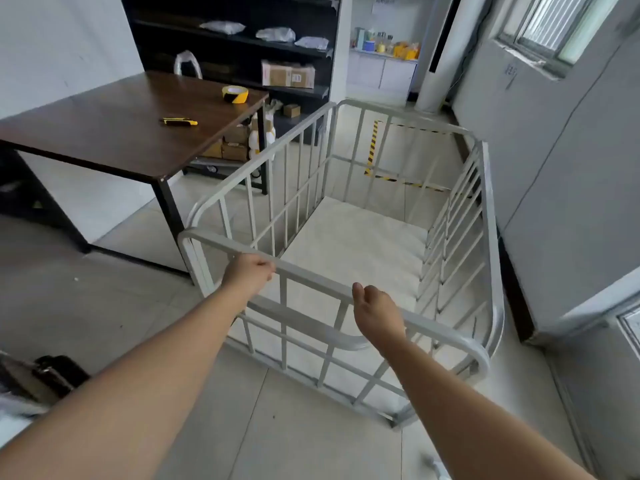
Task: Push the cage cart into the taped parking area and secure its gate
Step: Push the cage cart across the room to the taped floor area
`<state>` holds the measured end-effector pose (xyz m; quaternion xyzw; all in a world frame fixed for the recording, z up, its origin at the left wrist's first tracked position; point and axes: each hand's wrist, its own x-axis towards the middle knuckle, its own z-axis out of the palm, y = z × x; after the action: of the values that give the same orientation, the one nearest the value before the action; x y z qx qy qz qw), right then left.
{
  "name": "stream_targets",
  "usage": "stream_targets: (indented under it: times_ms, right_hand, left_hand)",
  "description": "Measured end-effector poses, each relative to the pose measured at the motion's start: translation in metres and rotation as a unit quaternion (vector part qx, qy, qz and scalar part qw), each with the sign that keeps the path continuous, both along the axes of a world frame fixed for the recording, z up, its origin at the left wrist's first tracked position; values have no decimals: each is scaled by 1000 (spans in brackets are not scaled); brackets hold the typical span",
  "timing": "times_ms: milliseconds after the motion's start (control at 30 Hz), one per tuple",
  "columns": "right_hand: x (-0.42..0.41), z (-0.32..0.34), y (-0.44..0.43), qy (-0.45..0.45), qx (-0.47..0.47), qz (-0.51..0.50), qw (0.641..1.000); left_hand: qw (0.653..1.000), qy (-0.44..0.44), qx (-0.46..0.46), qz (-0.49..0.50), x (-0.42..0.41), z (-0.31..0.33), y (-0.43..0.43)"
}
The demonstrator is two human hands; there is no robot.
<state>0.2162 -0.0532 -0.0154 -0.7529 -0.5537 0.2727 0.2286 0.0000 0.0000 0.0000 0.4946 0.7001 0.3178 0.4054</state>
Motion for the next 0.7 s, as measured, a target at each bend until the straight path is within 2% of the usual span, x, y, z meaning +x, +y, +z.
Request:
stream_targets:
  times_ms: [100,267,367,567,633,700]
  right_hand:
    - [-13,-9,1,-33,-30,-17,999]
    - [-25,-28,-4,-144,-48,-3,988]
    - [-31,-42,-10,-192,-81,25,978]
    - [-33,-65,-17,-236,-95,82,964]
    - [-33,-71,-18,-244,-93,97,960]
    - [-33,-75,-18,-259,-73,110,957]
  left_hand:
    - [992,117,-5,-51,-14,-17,8]
    - [953,241,15,-182,-28,-42,14]
    - [925,276,28,-261,-36,-59,21]
    - [871,292,-26,-395,-50,-73,32]
    - [840,314,-48,-440,-51,-72,37]
    - [793,371,-21,-483,-51,-73,42]
